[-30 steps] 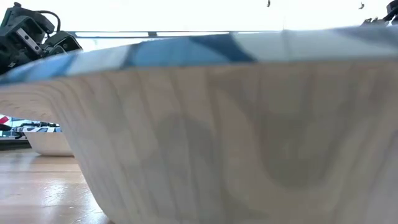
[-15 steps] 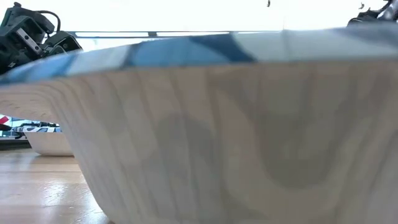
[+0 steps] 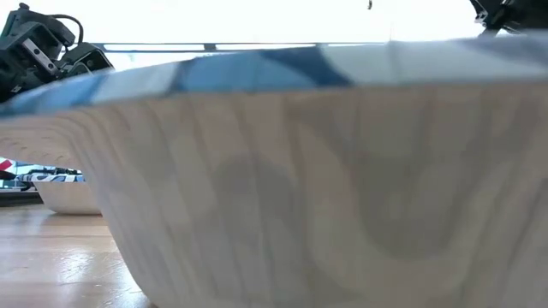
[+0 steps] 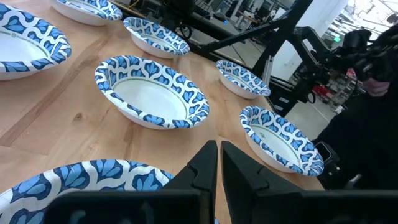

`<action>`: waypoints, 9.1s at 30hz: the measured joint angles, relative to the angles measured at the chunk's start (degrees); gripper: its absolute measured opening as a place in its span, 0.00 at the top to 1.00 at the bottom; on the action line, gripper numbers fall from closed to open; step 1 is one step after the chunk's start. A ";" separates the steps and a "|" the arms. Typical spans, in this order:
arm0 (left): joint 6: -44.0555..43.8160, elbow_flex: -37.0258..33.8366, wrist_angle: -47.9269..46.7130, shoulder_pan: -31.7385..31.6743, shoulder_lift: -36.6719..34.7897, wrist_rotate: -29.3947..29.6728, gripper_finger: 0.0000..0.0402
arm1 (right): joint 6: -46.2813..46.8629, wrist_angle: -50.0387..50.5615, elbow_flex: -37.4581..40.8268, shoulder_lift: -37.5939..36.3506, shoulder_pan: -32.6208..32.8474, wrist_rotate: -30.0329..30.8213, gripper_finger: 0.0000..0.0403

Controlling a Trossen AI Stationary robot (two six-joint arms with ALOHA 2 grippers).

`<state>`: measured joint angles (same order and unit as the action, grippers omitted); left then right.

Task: Nest bowls inside each other
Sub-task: Stack the blue paper bowl into the blue paper bowl

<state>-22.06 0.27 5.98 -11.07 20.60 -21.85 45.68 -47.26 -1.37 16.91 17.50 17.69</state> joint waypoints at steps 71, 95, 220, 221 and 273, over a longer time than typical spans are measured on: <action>-10.39 47.29 -16.24 0.02 23.39 24.84 0.98 | 7.15 106.01 -61.42 41.06 -21.26 -5.70 0.98; -13.60 47.79 -22.57 0.28 21.34 16.94 0.98 | -5.15 100.75 -50.37 53.59 -26.28 -28.72 0.62; -2.46 44.52 -26.56 0.28 13.86 14.85 0.98 | -51.55 100.98 -85.92 98.42 -1.05 -6.92 0.96; -2.45 44.52 -26.56 0.28 13.86 14.84 0.98 | -51.44 100.71 -85.92 98.42 -1.03 -7.83 0.94; -2.52 44.41 -26.62 0.26 16.12 14.75 0.98 | -31.59 98.15 -83.42 84.22 -4.97 -13.72 0.82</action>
<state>-24.58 44.69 -20.64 -10.81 36.72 -7.09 14.09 50.89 -84.78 101.12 12.53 3.97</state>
